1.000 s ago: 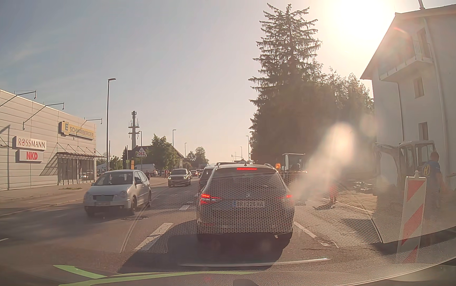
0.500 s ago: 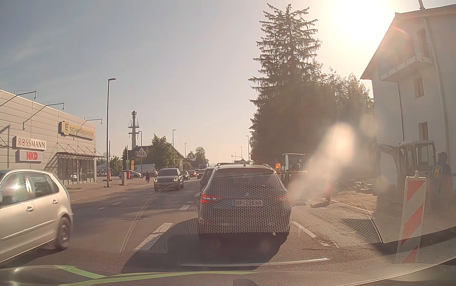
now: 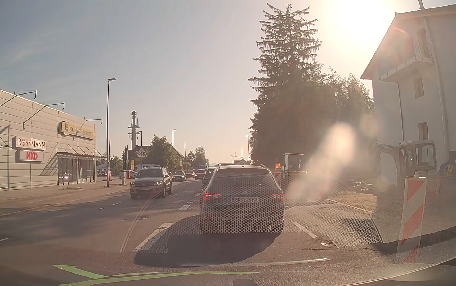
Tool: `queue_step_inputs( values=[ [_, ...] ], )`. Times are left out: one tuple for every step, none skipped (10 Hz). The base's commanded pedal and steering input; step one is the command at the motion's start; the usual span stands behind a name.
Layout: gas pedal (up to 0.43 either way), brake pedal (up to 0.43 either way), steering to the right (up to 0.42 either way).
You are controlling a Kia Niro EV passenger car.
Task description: Follow the waypoints while adhering to traffic rules and regulations
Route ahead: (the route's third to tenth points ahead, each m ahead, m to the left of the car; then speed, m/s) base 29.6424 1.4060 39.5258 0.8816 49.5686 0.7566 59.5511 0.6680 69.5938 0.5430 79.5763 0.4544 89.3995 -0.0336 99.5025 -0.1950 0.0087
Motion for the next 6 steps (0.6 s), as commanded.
queue_step_inputs(
  values=[
    [0.000, 0.293, 0.001],
    [0.000, 0.293, 0.001],
    [0.000, 0.299, 0.001],
    [0.000, 0.293, 0.000],
    [0.000, 0.250, 0.001],
    [0.000, 0.177, 0.001]
  ],
)
